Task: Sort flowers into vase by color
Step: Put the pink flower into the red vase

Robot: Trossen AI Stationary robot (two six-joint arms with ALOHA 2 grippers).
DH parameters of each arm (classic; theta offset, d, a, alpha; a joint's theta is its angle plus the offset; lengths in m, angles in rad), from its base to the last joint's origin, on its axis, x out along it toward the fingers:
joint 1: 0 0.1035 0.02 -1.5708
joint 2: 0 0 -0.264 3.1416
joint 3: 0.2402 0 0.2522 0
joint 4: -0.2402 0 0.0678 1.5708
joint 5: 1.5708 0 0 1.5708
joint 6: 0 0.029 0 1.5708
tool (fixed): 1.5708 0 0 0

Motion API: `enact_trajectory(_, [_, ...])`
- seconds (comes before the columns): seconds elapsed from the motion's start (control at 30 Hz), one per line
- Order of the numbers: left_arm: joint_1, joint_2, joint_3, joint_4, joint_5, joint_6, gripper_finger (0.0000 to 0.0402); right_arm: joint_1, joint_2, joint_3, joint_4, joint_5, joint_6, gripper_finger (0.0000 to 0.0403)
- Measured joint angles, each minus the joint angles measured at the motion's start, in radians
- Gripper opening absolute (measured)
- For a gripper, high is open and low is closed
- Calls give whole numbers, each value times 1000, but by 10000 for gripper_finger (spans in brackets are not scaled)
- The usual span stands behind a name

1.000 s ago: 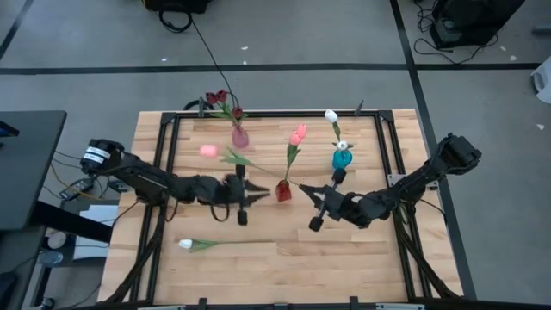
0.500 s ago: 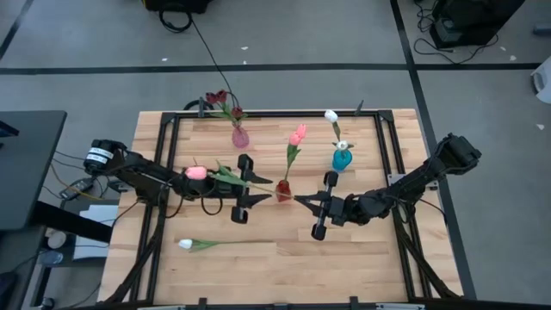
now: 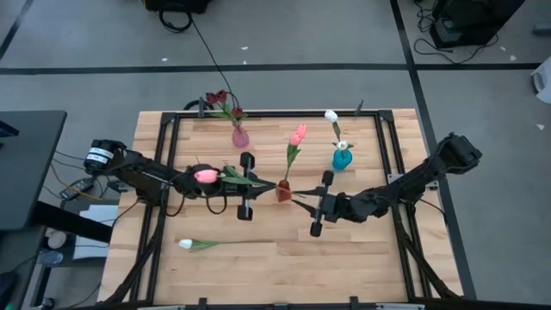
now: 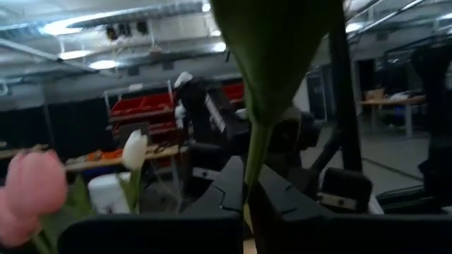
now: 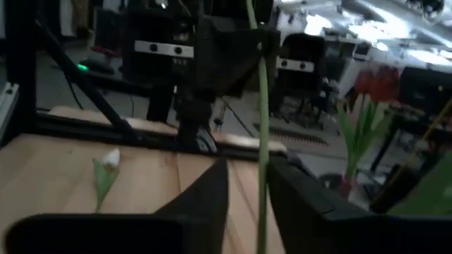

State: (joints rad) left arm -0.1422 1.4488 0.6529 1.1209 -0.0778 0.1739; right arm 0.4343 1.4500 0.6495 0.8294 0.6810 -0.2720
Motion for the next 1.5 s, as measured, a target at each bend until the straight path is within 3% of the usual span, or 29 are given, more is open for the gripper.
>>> enact_trajectory(0.17, [5,-79,0,-128,-48,3,6,15,-80,0,-192,50,106,176])
enact_trajectory(0.3, [11,-177,12,-328,-113,5,4,18,-158,0,-417,48,229,211])
enact_trajectory(0.43, [35,-228,72,-567,-134,-39,4,12,-193,-5,-545,51,321,219])
enact_trajectory(0.67, [39,-204,184,-838,-139,-54,4,-6,-214,-45,-525,58,330,215])
enact_trajectory(1.1, [72,-92,200,-869,-137,-110,4,-12,-227,-55,-512,58,322,215])
enact_trajectory(1.5, [128,66,200,-842,-46,-180,4,-13,-227,-55,-508,59,322,215])
